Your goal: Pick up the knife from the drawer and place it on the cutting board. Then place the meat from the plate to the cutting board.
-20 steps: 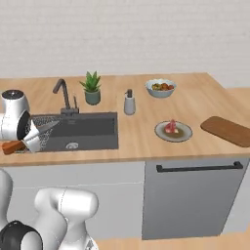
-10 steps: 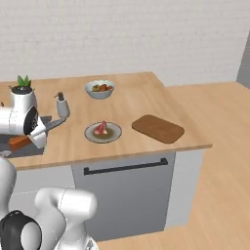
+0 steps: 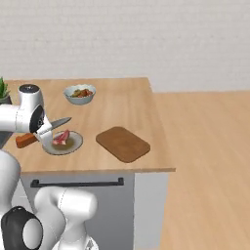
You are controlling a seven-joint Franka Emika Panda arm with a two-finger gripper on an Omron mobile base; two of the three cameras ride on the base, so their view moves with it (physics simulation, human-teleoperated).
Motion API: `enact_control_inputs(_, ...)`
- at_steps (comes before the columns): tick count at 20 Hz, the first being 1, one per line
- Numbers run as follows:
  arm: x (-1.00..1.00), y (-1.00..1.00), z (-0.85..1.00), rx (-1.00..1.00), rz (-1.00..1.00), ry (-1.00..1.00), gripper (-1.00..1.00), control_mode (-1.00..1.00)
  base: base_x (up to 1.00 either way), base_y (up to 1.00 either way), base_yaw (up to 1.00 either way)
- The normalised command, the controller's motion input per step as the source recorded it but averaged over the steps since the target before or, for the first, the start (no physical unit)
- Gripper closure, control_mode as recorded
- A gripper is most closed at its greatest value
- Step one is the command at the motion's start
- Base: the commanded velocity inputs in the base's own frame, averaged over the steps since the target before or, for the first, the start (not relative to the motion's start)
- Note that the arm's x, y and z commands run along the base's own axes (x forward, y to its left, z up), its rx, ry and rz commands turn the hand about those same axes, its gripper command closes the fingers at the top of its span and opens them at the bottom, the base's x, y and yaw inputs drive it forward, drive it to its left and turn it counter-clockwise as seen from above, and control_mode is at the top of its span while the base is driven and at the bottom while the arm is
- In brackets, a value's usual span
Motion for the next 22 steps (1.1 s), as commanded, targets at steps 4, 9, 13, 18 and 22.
enact_control_inputs(4,0.00,0.00,0.00,0.00,0.00,0.00,1.00,1.00,0.91,-0.32,0.42)
enact_control_inputs(9,0.00,0.00,0.00,0.00,0.00,0.00,1.00,1.00,-0.14,-0.35,0.21)
enact_control_inputs(13,0.00,0.00,0.00,0.00,0.00,0.00,1.00,1.00,-0.44,-0.06,0.08)
enact_control_inputs(18,0.00,0.00,0.00,0.00,0.00,0.00,1.00,1.00,0.33,0.01,0.09)
enact_control_inputs(22,0.30,-0.25,-0.05,0.03,0.05,0.00,1.00,-1.00,0.24,-0.04,0.04)
